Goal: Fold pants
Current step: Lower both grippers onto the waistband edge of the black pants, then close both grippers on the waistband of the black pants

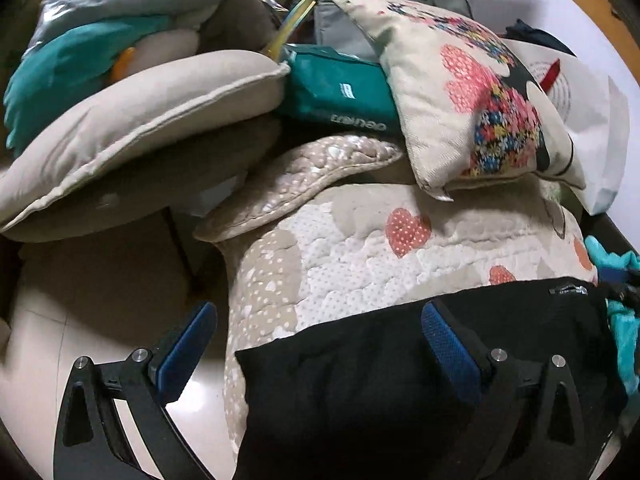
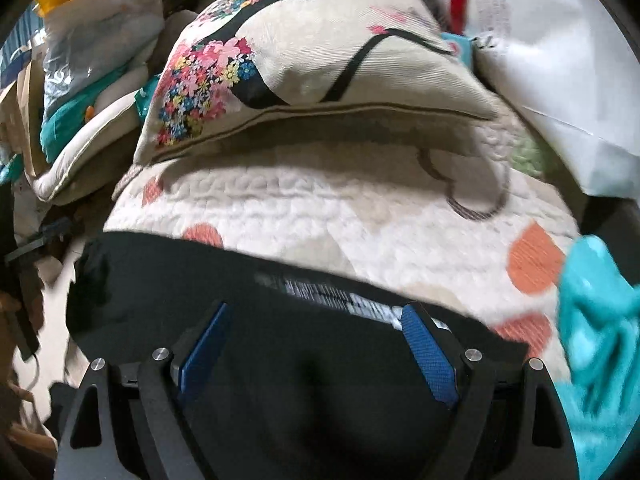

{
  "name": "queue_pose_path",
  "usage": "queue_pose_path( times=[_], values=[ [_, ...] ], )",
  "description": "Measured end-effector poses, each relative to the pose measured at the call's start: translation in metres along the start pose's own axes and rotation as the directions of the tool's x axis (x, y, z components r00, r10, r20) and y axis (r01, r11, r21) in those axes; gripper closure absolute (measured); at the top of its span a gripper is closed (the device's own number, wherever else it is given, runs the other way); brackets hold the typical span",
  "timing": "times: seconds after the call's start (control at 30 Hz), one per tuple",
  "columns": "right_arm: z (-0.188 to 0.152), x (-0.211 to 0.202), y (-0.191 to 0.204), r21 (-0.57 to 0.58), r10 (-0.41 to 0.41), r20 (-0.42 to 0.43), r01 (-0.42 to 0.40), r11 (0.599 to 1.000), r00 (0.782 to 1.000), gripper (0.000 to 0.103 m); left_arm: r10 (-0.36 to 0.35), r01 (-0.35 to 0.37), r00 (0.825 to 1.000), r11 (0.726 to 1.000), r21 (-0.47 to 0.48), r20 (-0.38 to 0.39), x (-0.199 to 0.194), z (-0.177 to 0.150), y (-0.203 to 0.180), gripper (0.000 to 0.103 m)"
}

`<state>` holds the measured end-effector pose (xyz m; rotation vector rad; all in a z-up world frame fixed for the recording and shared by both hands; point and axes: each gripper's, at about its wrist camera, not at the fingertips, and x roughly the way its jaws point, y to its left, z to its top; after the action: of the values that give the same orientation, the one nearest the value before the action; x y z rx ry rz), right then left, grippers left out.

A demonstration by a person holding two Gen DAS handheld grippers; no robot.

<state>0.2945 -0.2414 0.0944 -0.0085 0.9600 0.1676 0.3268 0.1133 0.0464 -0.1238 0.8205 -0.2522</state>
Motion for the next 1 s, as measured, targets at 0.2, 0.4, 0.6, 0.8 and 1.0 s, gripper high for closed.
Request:
queue_pose_path(
  times=[0.2, 0.4, 0.6, 0.8, 1.0],
  values=[
    [0.012, 0.028, 0.014, -0.086, 0.019, -0.052, -0.024, 0.996, 0.998, 0.013, 0.017, -0.016, 1.000, 0.997, 0.072, -0.015, 0.014, -0.006, -0.008, 0.000],
    [0.006, 0.035, 0.011, -0.052, 0.012, -0.040, -0.014, 0.999, 0.999, 0.013, 0.052, -0.050, 0.998, 0.995, 0.081, -0.020, 0.021, -0.009, -0.010, 0.000],
    [0.001, 0.040, 0.010, -0.087, -0.017, -0.054, 0.012, 0.996, 0.998, 0.013, 0.080, -0.074, 0.995, 0.991, 0.111, -0.052, 0.030, -0.018, -0.013, 0.000],
    [0.015, 0.065, 0.014, -0.141, -0.004, -0.113, -0.012, 0.990, 0.994, 0.013, -0.039, 0.048, 0.994, 0.996, 0.077, -0.106, 0.038, -0.022, -0.011, 0.038],
    [0.013, 0.082, 0.017, -0.162, 0.030, -0.163, -0.057, 0.985, 0.986, 0.021, -0.072, 0.084, 0.991, 0.990, 0.109, -0.110, 0.031, -0.017, -0.018, 0.088]
  ],
)
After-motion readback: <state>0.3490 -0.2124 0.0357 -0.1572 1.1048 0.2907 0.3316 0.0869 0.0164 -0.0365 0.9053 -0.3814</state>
